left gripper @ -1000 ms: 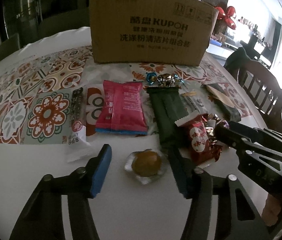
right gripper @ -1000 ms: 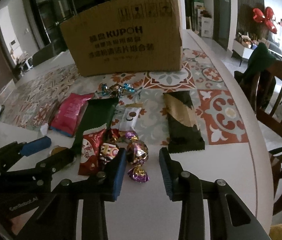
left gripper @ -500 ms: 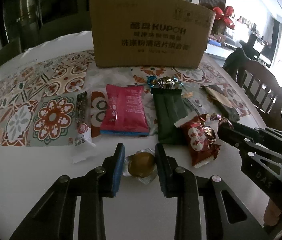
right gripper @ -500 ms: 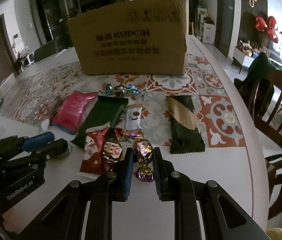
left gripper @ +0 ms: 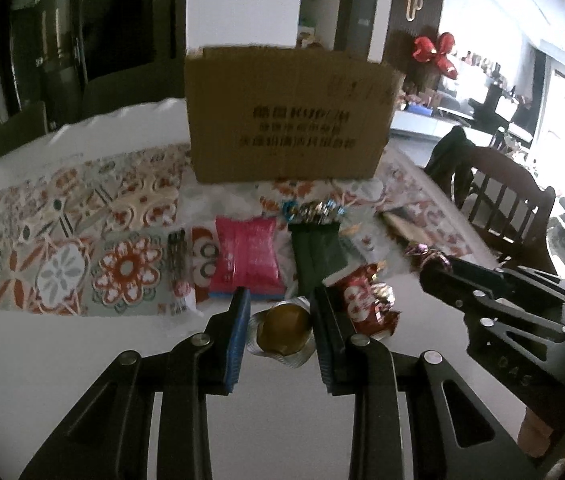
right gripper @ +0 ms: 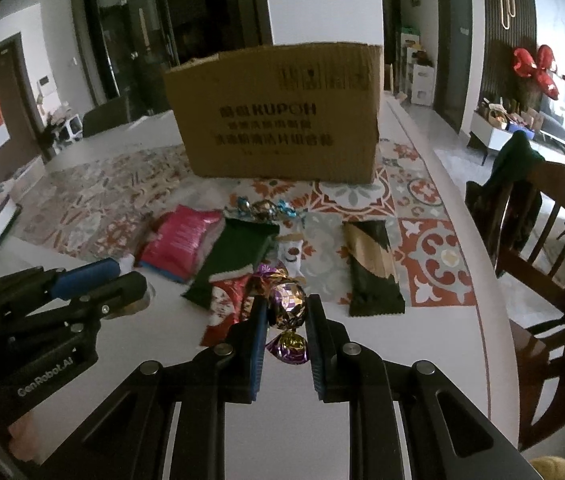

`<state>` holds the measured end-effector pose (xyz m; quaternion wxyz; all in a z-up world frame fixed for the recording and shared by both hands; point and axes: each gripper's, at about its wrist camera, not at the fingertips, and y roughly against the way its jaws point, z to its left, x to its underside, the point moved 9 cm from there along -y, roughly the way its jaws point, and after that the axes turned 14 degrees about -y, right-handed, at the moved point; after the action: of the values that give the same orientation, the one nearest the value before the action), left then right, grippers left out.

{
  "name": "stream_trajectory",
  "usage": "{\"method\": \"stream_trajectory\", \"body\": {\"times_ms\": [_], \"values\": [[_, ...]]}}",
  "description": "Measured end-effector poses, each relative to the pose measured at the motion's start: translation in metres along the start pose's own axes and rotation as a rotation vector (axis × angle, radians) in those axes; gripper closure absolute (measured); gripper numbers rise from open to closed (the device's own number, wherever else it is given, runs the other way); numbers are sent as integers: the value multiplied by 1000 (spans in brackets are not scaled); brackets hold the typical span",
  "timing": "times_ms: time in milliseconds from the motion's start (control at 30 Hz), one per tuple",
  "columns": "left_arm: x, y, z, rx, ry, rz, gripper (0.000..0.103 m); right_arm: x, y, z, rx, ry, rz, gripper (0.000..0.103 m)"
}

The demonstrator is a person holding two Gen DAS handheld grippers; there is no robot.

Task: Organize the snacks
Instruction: 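Lift the cake and purple candies into the box and open both tools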

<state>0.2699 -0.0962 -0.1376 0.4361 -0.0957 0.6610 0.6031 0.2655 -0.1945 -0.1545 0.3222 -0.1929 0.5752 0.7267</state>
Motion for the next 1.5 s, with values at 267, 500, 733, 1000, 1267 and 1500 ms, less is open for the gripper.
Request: {"method": "stream_trajectory", "body": {"times_ms": [267,500,733,1000,1267,1500], "values": [[-33,31,5,-42,-37,-96,72,-20,21,12,-35,15,-66,83],[-70,51,15,-69,-65,-176,72,-52,39,25,-63,30,-152,83],[-109,57,26,-79,-77,-233,72,-91,50,32,-88,24,-221,83],[-152,67,37,-107,-104,-302,72,-135,60,38,-107,23,-287,83],[-190,71,51,-131,-125,-343,72,-178,63,47,-119,38,-319,82],[-217,56,67,-125,-119,-326,72,-207,50,54,-123,53,-295,83]]}}
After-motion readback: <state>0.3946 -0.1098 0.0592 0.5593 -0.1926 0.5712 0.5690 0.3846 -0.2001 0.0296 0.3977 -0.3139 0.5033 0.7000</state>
